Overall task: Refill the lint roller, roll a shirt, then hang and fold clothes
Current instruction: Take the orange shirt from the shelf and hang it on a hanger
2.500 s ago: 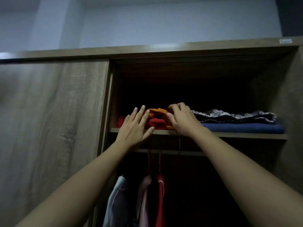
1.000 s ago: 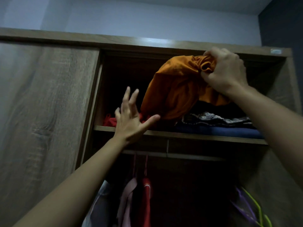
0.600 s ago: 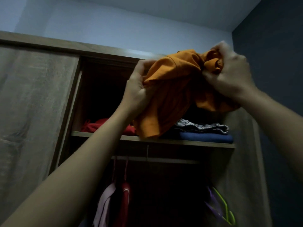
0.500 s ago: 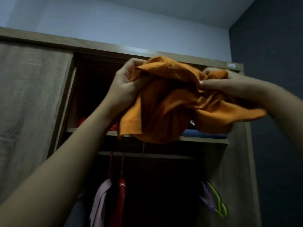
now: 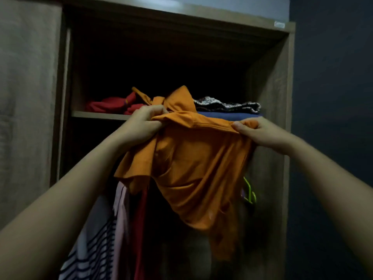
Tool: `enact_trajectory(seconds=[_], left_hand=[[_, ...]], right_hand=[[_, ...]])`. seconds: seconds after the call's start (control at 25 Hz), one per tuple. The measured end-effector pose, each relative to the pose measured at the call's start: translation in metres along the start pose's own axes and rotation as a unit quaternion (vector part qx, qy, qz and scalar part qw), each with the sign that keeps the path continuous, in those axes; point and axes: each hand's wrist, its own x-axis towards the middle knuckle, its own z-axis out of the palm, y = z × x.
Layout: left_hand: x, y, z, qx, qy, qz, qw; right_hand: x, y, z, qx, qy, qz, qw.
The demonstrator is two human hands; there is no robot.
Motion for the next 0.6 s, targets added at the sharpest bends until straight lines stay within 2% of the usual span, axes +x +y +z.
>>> enact_trajectory(seconds=[0.08,0.16,0.2,0.28,0.36,0.48,0.52,0.6], left_hand=[[0.001,0.000,0.003,-0.020,0.039,-0.011,0.999],[0.004,0.003,0.006,-0.066,0.023,-0.021,0.997],[0.004,0.006,0.010,-0.049,0.008,-0.012,0.999],[-0.002,0.006,0.025,-0.001,0.000,0.006,1.000],[-0.008,0.002,0.037,0.023,0.050,-0.006,0.998],[-0.007,-0.004,0.043,0.150,0.175,-0.018,0.973],[-0.006,0.001,0.046,0.162,0.176,-0.004,0.971],[-0.011,0.021,0.060,0.067,0.092,0.016,0.993]], right_hand=[[0.001,0.001,0.000,0.059,0.031,0.009,0.998],[0.004,-0.003,-0.006,0.100,0.074,0.032,0.992],[0.004,-0.005,-0.009,0.124,0.074,0.047,0.988],[0.000,-0.007,-0.012,0.212,0.011,0.080,0.974],[-0.008,-0.006,-0.013,0.297,-0.039,0.091,0.950],[-0.017,-0.007,-0.014,0.340,-0.044,0.085,0.935],[-0.018,-0.006,-0.013,0.335,-0.035,0.079,0.938],[-0.018,-0.008,-0.004,0.294,-0.037,0.062,0.953]])
